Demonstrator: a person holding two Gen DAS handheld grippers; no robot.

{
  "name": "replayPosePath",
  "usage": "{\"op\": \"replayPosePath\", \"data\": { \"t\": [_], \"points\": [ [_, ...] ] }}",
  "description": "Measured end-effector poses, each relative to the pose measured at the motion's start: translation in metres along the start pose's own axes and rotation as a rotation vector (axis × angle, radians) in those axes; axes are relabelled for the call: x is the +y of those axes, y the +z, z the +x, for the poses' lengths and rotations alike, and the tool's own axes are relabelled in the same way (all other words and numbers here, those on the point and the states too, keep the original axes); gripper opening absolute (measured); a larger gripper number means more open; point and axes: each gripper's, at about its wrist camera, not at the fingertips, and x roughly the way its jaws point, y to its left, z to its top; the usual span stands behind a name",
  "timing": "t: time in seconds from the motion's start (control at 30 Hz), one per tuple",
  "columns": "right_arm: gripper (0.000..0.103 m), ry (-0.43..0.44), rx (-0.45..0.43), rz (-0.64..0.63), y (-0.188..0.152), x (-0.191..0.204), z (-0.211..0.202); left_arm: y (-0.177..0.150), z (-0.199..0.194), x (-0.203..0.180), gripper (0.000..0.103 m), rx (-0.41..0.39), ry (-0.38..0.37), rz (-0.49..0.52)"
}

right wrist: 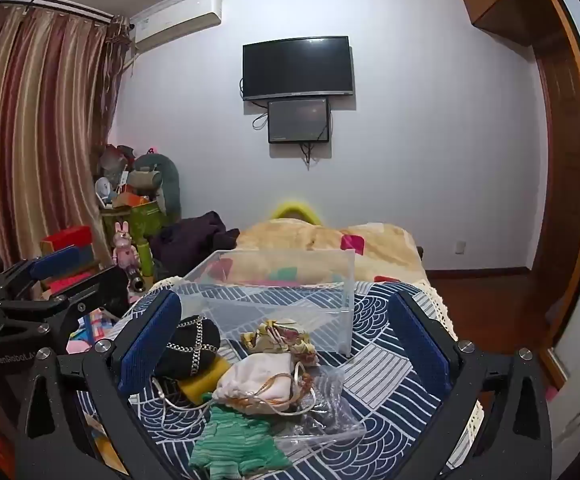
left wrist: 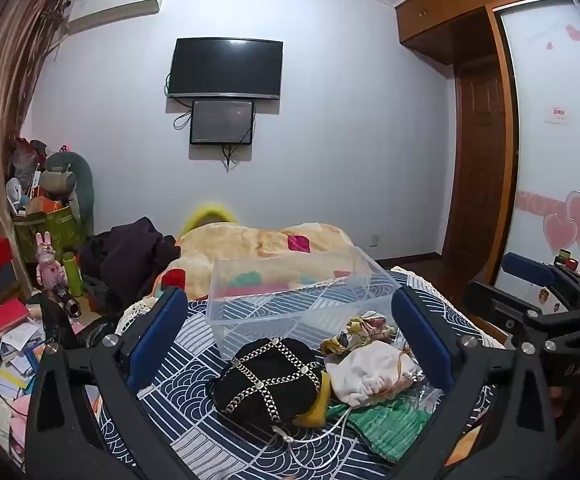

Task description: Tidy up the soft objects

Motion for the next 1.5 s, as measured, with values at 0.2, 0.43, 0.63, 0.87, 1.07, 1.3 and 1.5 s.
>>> {"op": "replayPosePath", "data": {
  "t": [0.2, 0.43, 0.63, 0.87, 1.07, 1.3, 1.5],
  "points": [
    [0.103, 0.001, -0.006, 0.007, 0.002, 0.001, -0.001, 0.002, -0.002, -0.007, 0.103, -0.014, -0.002, 0.03],
    [0.103, 0.004, -0.009, 0.011, 0.002, 0.001, -0.003, 0.006, -0.005, -0.003, 0.103, -0.017, -0.006, 0.022],
    [0.103, 0.004, -0.011, 0.009, 0.001, 0.0, 0.0, 0.005, -0.005, -0.005, 0.103, -0.018, -0.008, 0.024],
    [0.103, 0.003, -0.012, 0.006, 0.002, 0.001, -0.002, 0.003, -0.005, -0.005, 0.103, -0.02, -0.007, 0.022],
    [0.103, 0.002, -0.014, 0.005, 0.003, 0.002, -0.003, 0.003, -0.006, -0.005, 0.103, -0.022, -0.007, 0.02],
    [0.103, 0.003, -0.015, 0.004, 0.005, 0.003, -0.005, 0.003, -0.006, -0.005, 0.103, -0.021, -0.007, 0.021],
    [0.103, 0.002, -0.017, 0.004, 0.005, 0.004, -0.006, 0.003, -0.007, -0.003, 0.103, -0.023, -0.008, 0.017]
  ]
}}
